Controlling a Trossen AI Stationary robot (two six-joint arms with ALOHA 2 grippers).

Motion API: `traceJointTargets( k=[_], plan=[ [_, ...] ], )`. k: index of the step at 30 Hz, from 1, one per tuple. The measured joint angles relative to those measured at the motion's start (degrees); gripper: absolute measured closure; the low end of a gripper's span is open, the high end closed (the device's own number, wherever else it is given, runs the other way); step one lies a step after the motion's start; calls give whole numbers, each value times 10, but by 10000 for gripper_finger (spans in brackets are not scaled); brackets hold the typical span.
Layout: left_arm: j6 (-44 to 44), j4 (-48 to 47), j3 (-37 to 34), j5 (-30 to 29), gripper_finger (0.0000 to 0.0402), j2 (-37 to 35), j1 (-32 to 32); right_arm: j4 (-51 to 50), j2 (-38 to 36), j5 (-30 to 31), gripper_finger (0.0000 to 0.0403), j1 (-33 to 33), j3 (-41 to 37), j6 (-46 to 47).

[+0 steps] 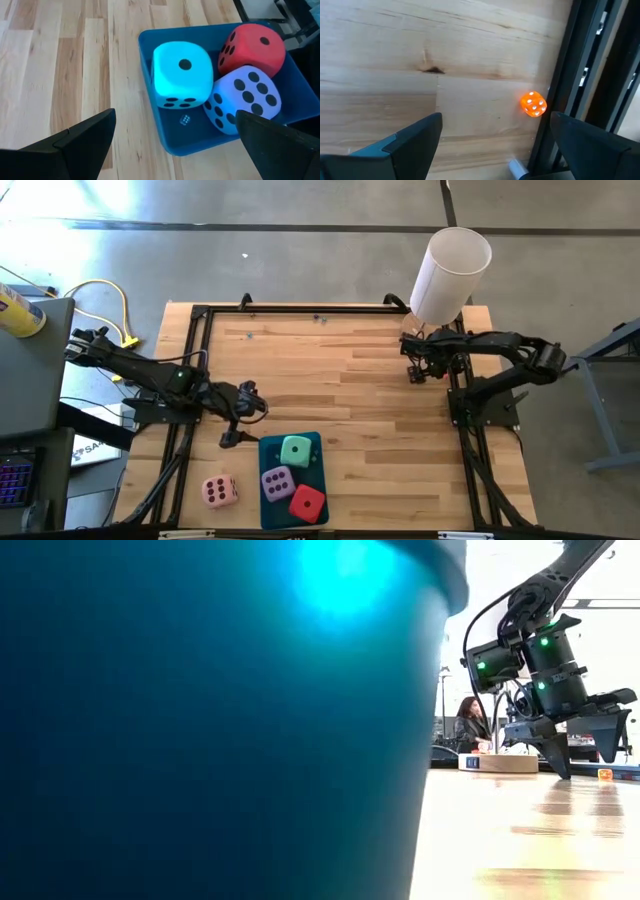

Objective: Pick & Place Dice
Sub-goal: Put the small orange die into the blue bin

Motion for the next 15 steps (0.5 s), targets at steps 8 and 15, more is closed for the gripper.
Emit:
traceJointTargets(
  k=[8, 15],
  plan=[
    [0, 18, -15, 0, 2, 0, 0, 8, 0, -24, 37, -30, -1, -28],
    [-3, 21, -15, 21, 2, 0, 0, 8, 1, -45, 37, -71, -1, -48]
  ],
)
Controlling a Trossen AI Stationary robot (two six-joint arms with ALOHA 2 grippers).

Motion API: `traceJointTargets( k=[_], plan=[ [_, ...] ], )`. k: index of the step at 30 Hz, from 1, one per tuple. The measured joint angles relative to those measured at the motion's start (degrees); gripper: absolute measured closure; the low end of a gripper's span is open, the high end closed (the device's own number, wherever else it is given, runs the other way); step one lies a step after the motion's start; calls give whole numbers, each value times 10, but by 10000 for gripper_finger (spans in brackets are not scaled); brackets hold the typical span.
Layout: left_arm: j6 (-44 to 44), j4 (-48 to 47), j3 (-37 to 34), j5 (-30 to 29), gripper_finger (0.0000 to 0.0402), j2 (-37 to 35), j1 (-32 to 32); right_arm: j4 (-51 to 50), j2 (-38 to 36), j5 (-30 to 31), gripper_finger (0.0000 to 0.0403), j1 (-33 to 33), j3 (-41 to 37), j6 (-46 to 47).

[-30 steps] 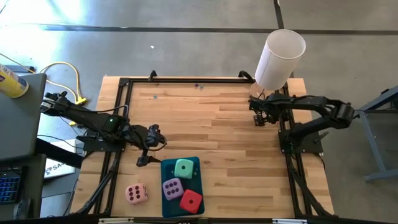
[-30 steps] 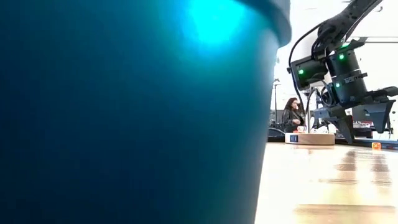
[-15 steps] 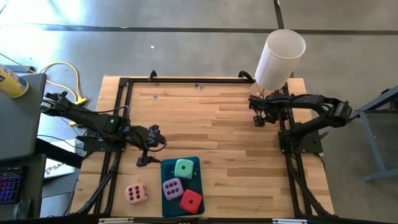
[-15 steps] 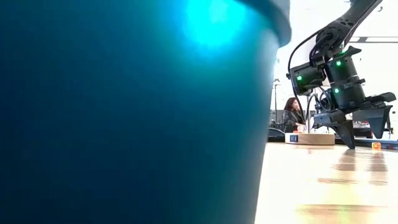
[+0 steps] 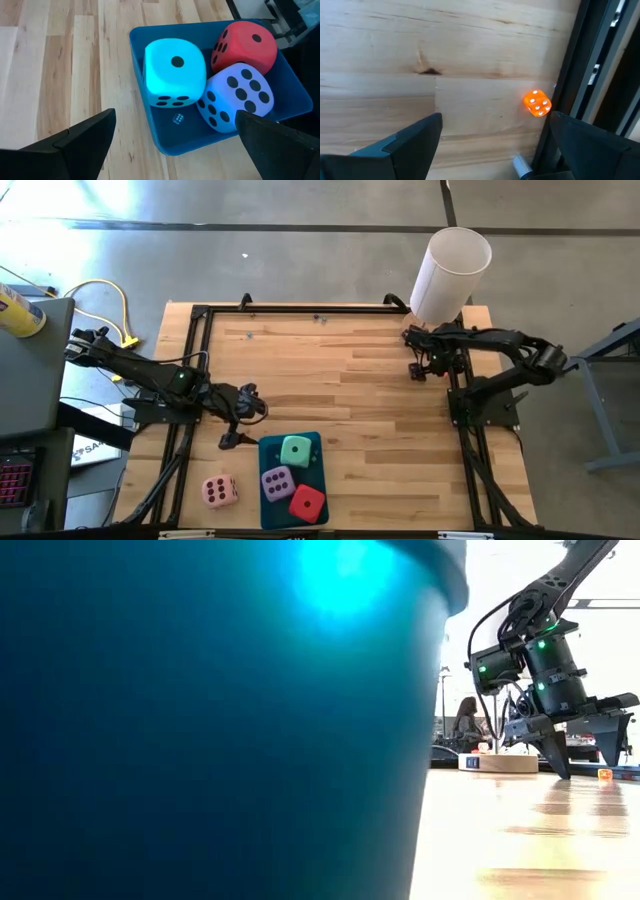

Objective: Pick & Place Dice
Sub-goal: Put the small orange die into the blue bin

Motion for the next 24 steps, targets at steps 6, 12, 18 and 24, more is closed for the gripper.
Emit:
traceJointTargets(
  k=[6, 12, 18, 24],
  plan=[
    [0, 0, 0, 0, 2, 0, 0, -1, 0, -9, 37, -33, -1, -9],
    [-2, 1, 0, 0, 2, 0, 0, -1, 0, -7, 37, -59, -1, -9],
    [-2, 6, 0, -1, 2, 0, 0, 2, 1, -8, 37, -78, -1, -10],
    [-2, 11, 0, -2, 2, 0, 0, 6, 1, -8, 42, -81, -2, -15]
  ],
)
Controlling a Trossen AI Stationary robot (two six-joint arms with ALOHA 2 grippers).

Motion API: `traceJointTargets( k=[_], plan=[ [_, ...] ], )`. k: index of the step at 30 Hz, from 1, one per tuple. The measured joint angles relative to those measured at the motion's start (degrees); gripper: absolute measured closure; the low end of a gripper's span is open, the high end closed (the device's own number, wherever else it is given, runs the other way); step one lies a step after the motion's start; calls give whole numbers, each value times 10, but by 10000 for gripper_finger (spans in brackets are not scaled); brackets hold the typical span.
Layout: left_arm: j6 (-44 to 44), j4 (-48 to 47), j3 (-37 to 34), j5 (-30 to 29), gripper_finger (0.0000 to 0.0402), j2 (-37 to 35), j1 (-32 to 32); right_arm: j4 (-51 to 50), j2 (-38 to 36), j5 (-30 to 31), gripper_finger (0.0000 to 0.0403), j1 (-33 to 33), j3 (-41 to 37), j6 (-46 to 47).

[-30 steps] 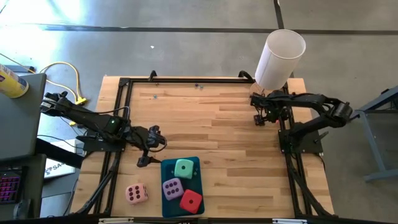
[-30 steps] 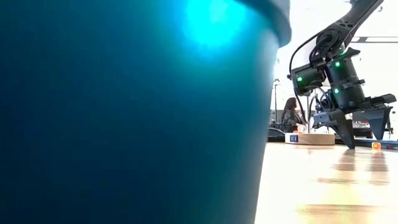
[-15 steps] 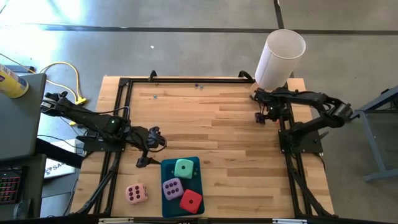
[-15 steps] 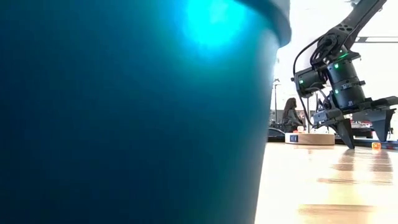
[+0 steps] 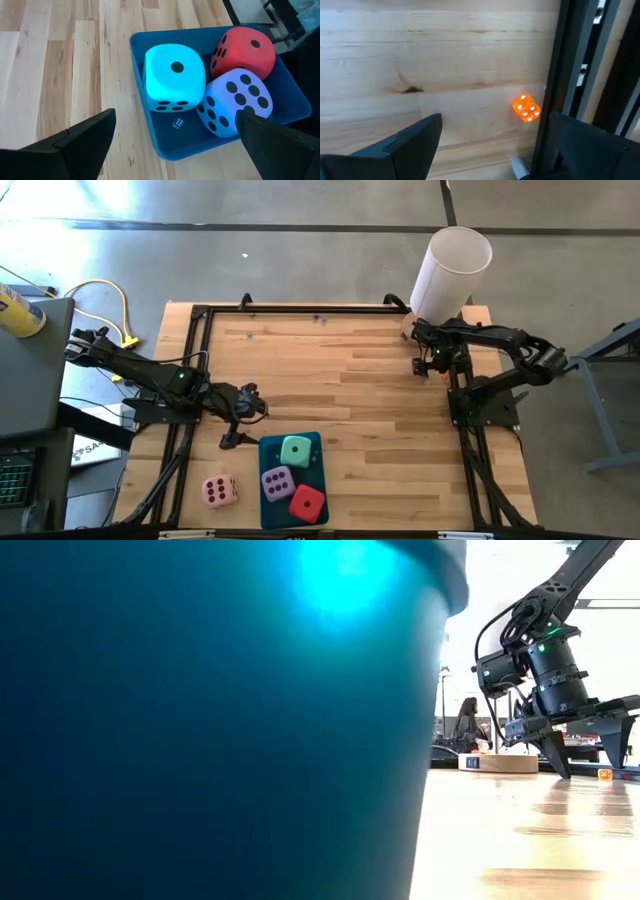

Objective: Pick & Place Dice
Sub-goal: Put the small orange die into the blue bin

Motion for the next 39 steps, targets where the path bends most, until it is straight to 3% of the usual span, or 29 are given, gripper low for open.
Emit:
traceJointTargets(
  k=[10, 24, 39],
  plan=[
    [0, 4, 0, 0, 2, 0, 0, 15, 0, -1, 89, 0, 0, 7],
    [0, 4, 0, 0, 2, 0, 0, 16, 1, -16, 125, -1, 0, 11],
    [0, 4, 0, 0, 2, 0, 0, 18, 1, -29, 209, 0, 0, 11]
  ],
)
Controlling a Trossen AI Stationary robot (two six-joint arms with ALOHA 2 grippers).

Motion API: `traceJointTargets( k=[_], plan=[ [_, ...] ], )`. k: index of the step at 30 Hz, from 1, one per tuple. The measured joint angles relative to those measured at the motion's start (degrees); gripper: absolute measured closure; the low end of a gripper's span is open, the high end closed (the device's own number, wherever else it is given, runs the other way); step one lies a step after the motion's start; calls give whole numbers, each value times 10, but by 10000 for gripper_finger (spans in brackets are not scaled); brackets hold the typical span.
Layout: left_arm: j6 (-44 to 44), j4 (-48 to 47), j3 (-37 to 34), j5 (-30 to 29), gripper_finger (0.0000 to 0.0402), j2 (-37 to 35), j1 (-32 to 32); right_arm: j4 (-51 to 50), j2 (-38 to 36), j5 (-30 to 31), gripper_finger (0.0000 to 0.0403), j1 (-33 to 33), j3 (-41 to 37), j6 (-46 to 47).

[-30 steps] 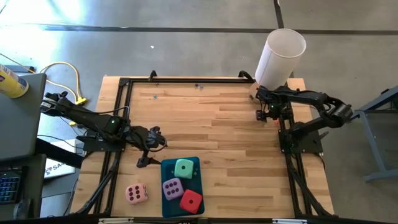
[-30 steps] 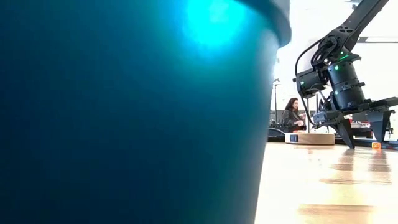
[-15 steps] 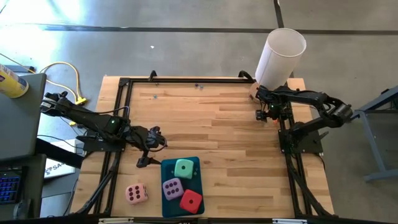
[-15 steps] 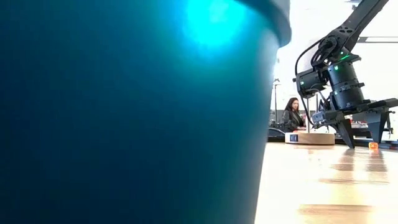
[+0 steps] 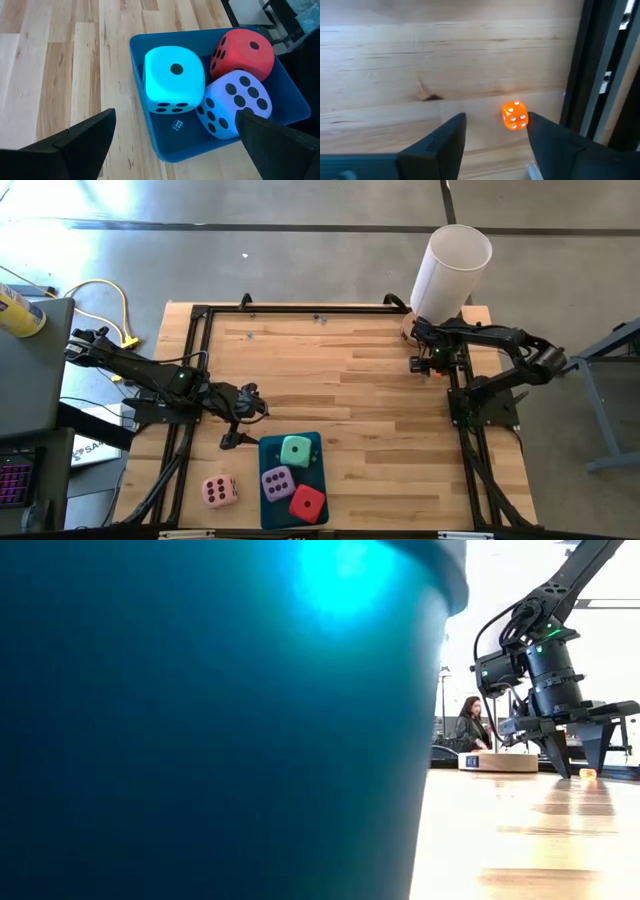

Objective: Pick & Place Dice
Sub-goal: Put the small orange die into the blue bin

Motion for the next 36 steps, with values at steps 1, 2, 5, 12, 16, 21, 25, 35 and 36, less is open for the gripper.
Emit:
traceJointTargets(
  k=[1, 2, 5, 12, 16, 21, 25, 35, 36],
  plan=[
    [0, 0, 0, 0, 2, 0, 0, 1, 0, 0, 216, 0, 0, 0],
    [0, 0, 0, 0, 2, 0, 0, 1, 0, -1, 222, 0, 0, 0],
    [0, 0, 0, 0, 2, 0, 0, 5, 0, -3, 239, 0, 0, -1],
    [0, 0, 0, 0, 2, 0, 0, 9, 0, -2, 275, 0, 0, -1],
    [0, 0, 0, 0, 2, 0, 0, 11, 0, 0, 293, 0, 0, -1],
    [0, 0, 0, 0, 2, 0, 0, 14, 0, 0, 314, 0, 0, -5],
    [0, 0, 0, 0, 2, 0, 0, 15, 0, 1, 332, 0, 0, -7],
    [0, 0, 0, 0, 2, 0, 0, 14, 0, 25, 348, 21, 0, -17],
    [0, 0, 0, 0, 2, 0, 0, 14, 0, 24, 348, 26, 0, -17]
  ],
)
